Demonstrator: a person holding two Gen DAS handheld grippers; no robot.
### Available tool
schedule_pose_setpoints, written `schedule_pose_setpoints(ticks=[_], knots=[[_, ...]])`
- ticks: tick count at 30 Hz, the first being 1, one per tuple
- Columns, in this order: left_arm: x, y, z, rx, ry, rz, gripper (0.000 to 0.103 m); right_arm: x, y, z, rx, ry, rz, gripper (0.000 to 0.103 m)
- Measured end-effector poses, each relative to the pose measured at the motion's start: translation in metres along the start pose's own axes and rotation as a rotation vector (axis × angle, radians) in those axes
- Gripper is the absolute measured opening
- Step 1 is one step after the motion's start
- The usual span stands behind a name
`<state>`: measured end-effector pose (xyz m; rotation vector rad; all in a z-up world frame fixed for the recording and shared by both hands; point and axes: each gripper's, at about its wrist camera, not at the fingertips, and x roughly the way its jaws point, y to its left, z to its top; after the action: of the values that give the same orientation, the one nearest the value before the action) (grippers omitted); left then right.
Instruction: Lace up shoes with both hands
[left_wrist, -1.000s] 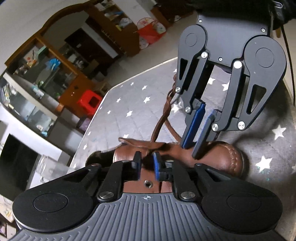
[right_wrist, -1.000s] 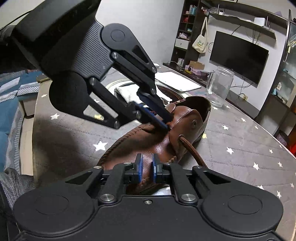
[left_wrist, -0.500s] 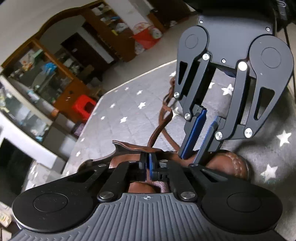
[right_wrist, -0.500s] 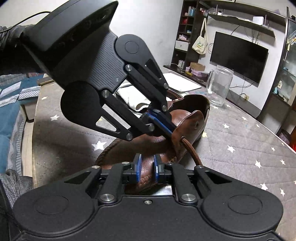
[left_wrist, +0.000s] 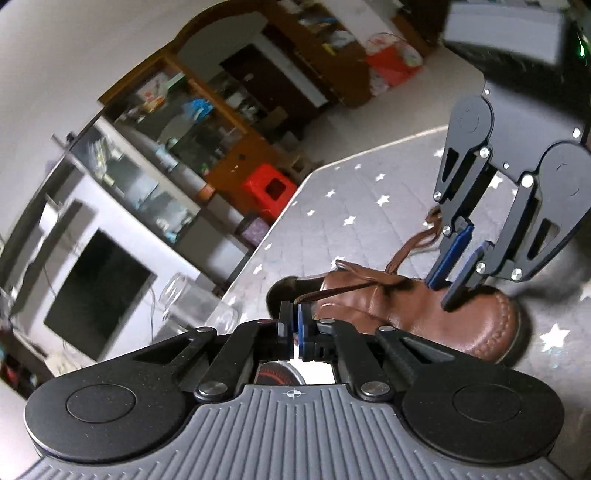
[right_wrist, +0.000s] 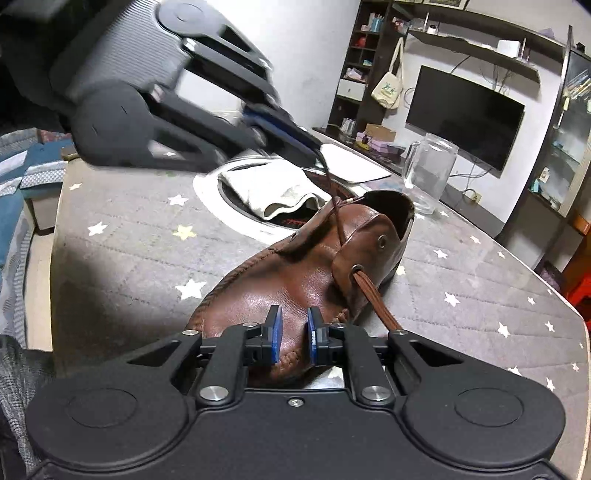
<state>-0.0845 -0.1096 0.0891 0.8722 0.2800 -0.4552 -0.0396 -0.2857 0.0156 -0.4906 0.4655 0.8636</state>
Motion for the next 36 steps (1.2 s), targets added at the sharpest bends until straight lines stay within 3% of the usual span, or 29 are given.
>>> schedule_pose_setpoints(ticks=[9,14,15,16,17,23,26,28,36], knots=[[-0.01,-0.01,0.002,0.002,-0.029,-0.027,0.002,-0.014,0.001,0.03,-0.003,-0.195,-0.052,0.016],[-0.008,-0.008,-0.002,-0.017,-0.021,-0.032,0.002,-0.002,0.001,0.034,-0.043,-0.197,-0.093,0.015],[-0.006,-0.007,-0.003,-0.033,-0.014,-0.036,0.003,0.0,0.0,0.034,-0.044,-0.191,-0.098,0.014],[-0.005,-0.006,-0.004,-0.05,-0.006,-0.039,0.003,0.002,0.0,0.033,-0.045,-0.18,-0.1,0.006],[-0.003,-0.005,-0.006,-0.066,0.001,-0.043,0.003,0.004,0.0,0.032,-0.047,-0.17,-0.107,0.004],[0.011,0.003,-0.008,-0.205,0.051,-0.077,0.005,-0.011,0.006,0.042,-0.11,-0.23,-0.198,0.001],[0.019,0.011,0.0,-0.326,0.052,-0.107,0.017,-0.023,0.007,0.051,-0.141,-0.27,-0.236,0.001],[0.024,0.013,0.004,-0.372,0.053,-0.121,0.033,-0.031,0.007,0.058,-0.172,-0.285,-0.266,0.001],[0.045,0.015,0.005,-0.455,0.093,-0.142,0.034,-0.024,0.009,0.054,-0.206,-0.265,-0.291,0.001]])
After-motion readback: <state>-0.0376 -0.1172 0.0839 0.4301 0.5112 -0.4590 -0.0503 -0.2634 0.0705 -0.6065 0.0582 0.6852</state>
